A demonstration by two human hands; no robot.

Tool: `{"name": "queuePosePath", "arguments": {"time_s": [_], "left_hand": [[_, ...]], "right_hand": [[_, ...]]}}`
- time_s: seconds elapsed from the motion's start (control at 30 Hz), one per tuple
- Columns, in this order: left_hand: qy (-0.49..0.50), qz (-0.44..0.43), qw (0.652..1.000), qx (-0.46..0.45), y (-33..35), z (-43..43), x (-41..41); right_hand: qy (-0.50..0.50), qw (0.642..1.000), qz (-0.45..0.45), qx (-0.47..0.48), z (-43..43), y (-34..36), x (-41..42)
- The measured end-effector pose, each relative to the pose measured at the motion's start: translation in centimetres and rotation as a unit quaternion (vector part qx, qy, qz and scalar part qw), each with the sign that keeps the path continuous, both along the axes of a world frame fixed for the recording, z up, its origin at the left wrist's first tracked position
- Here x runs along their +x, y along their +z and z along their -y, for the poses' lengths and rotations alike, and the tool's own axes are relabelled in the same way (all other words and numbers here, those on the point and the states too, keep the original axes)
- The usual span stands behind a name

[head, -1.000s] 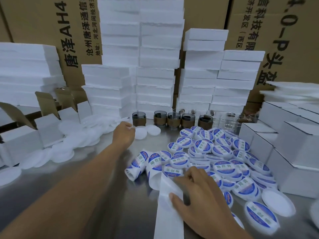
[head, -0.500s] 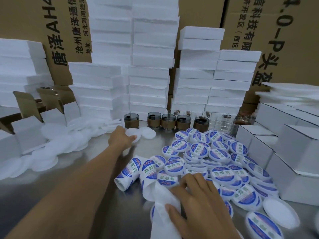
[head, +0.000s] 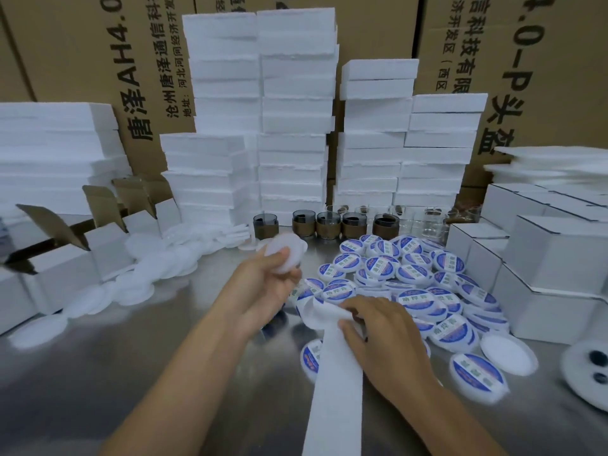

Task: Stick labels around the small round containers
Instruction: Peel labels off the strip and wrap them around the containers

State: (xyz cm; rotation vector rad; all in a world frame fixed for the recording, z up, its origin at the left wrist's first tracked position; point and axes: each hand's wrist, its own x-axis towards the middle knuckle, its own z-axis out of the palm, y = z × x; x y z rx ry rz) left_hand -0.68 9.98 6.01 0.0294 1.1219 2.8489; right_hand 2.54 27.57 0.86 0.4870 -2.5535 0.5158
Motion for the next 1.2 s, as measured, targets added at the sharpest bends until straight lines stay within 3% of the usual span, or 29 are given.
{"name": "queuePosePath", "arguments": {"time_s": [0.13,0.3,0.5,0.67,0.83,1.03,1.2], "left_hand": [[-0.029,0.008,1.0,-0.003,-1.8,-1.7,2.7],[-0.005,-0.004,0.984,-0.179,-4.8,-2.9,2.6],[0.004,-0.003,0.968,-0.251,-5.7,-2.4,1.7],[0.006,0.005,0.967,-0.254,-5.7,-2.4,1.5],[-0.006,-0.015,0.969,-0.247,-5.7,-2.4,1.3],[-0.001,-0.043,0.97,-0.24,-5.8,-2.7,1.4],[-0.008,-0.029,0.973,-0.229,-5.8,-2.8,1.4]], "right_hand": [[-0.022,0.996,0.022,-0.08,-0.3,-0.2,0.2],[-0.021,0.987,0.046,-0.151,-0.6,-0.6,-0.1],[-0.007,0.948,0.051,-0.314,-0.8,0.0,0.0],[0.045,0.888,0.114,-0.444,-1.1,0.7,0.1],[0.102,0.877,0.15,-0.445,-1.1,0.7,-0.1],[0.143,0.912,0.174,-0.342,-0.9,0.0,0.0],[0.168,0.918,0.172,-0.314,-0.3,0.1,0.3]]}}
